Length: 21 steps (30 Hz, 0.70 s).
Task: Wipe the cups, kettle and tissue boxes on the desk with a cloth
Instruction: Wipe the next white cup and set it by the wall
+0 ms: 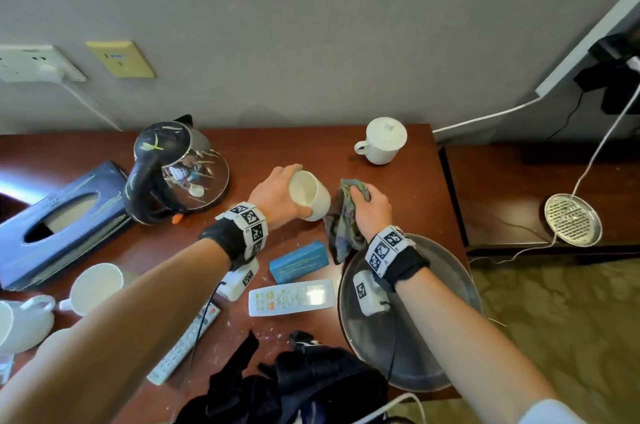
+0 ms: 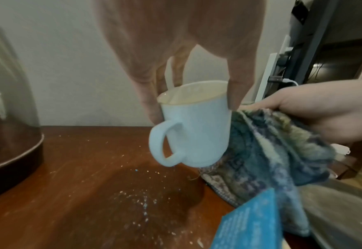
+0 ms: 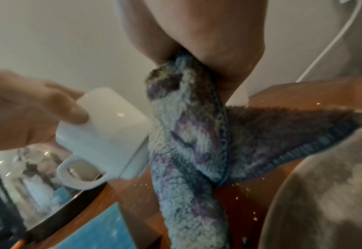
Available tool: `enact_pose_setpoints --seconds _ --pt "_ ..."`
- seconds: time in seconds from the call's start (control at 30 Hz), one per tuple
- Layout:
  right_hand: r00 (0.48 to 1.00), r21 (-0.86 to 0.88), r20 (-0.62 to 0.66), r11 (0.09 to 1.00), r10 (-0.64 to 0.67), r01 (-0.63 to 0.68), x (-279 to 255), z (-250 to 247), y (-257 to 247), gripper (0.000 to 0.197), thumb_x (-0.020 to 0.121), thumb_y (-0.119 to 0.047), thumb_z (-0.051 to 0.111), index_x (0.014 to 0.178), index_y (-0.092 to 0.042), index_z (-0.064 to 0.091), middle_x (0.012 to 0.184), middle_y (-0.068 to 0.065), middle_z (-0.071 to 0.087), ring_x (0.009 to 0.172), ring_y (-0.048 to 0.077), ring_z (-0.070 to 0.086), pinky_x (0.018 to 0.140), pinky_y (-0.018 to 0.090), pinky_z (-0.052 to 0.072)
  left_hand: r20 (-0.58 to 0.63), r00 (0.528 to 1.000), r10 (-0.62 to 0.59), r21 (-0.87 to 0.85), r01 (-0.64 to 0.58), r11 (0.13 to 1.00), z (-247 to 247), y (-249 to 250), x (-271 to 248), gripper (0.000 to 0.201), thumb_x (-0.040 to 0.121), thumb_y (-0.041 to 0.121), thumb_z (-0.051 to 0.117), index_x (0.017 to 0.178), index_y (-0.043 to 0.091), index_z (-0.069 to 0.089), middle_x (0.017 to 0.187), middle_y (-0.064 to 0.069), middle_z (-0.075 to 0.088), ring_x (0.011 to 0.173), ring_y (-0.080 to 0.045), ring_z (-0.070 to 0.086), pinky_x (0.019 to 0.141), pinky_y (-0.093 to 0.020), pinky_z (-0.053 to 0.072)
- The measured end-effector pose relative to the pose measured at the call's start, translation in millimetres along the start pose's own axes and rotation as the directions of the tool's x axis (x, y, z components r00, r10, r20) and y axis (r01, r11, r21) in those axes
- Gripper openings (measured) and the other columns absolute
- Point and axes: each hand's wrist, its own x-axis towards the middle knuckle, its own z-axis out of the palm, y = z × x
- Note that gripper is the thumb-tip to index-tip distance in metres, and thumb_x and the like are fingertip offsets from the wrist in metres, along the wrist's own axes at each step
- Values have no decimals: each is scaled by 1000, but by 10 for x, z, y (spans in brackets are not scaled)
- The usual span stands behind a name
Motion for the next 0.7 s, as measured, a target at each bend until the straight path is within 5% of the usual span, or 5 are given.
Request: enact_pose_setpoints --seconds 0.2,0.3,0.57,0.7 --pt "998 83 -43 995 51 -47 248 -128 28 24 93 -36 63 108 -17 68 100 0 69 101 24 62 88 31 47 75 997 -20 301 -4 954 25 19 301 94 74 44 80 150 21 29 147 -2 41 129 -25 47 98 -42 45" --pt "999 102 -30 994 41 -37 318 -124 78 23 91 -37 66 105 -20 73 97 -5 72 98 20 65 93 36 51 99 995 7 339 -40 940 74 2 365 92 75 45 79 150 21 30 146 -2 39 131 -25 41 98 -44 45" --pt "999 84 1 996 34 -34 309 -9 33 30 87 -45 66 109 -26 73 102 -9 73 99 17 66 96 40 53 110 992 58 190 -78 979 149 -118 317 98 77 47 79 153 22 23 153 0 29 139 -21 30 107 -47 39" --pt "999 85 19 995 -48 46 168 16 -90 27 92 -34 66 112 -18 73 106 -5 73 102 17 64 98 35 50 57 998 20 43 -23 999 19 -340 167 95 77 43 81 152 23 27 154 -3 30 141 -23 31 116 -45 31"
